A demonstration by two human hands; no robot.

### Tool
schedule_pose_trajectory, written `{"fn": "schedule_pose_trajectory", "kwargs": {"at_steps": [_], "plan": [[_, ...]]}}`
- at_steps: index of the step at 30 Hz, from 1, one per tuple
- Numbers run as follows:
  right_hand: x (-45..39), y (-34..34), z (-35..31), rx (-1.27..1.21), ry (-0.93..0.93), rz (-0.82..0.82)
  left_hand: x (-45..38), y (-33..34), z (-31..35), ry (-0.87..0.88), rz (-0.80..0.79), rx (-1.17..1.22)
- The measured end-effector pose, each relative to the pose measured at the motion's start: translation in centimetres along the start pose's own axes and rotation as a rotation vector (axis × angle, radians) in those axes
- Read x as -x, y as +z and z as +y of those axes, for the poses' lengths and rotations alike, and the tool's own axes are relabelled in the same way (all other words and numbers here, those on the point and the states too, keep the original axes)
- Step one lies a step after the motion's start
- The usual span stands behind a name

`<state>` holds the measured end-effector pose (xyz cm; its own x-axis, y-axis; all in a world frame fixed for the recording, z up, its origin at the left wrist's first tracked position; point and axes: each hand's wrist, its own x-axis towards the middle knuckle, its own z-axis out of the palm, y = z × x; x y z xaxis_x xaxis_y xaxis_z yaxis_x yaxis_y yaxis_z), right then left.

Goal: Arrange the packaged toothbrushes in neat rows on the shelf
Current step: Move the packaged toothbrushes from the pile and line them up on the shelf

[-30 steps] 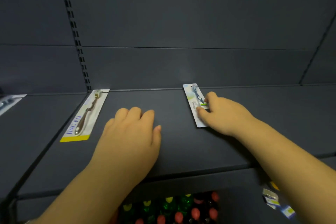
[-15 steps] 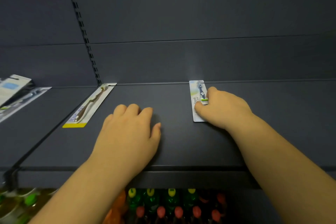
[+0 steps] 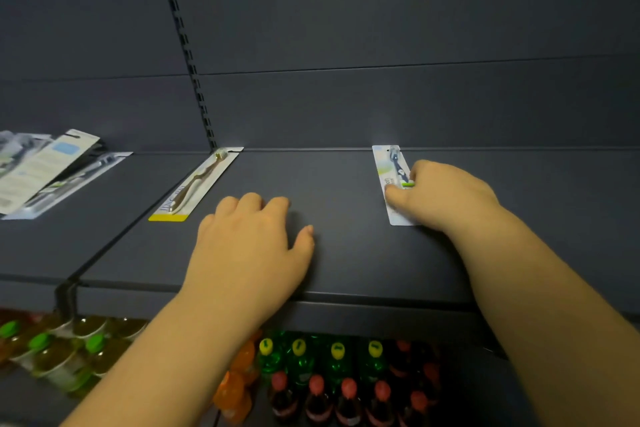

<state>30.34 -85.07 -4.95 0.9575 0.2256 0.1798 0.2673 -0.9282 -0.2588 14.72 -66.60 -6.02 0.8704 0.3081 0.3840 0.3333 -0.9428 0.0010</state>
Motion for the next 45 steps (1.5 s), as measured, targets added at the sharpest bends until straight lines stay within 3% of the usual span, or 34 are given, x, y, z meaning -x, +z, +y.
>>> {"fn": "schedule_pose_trajectory", "kwargs": {"at_steps": [5, 9, 15, 25, 34, 45], "plan": [[1.9, -1.0, -1.2, -0.069, -0.022, 0.136, 1.3, -0.5, -1.8, -0.025, 0.075, 0.085], [4.9, -1.4, -5.7, -0.157, -0.25, 0.027, 2.3, -1.5, -6.4, -0.064, 0.138, 0.131], [9.5, 1.7, -16.5, -0.22, -0.58, 0.08, 4.5, -2.9, -14.6, -0.058, 0.198, 0.122], [16.3, 5.8, -37.3, -0.295, -0.841, 0.091, 12.1, -6.6, -35.2, -0.213, 0.23, 0.002], [21.5, 10.3, -51.9, -0.297, -0.941, 0.003, 18.7, -8.0, -50.1, -0.347, 0.209, -0.003], [17.1, 12.8, -58.9, -0.374, -0.847, 0.073, 14.4, -6.2, -58.2, -0.349, 0.178, 0.029]]}}
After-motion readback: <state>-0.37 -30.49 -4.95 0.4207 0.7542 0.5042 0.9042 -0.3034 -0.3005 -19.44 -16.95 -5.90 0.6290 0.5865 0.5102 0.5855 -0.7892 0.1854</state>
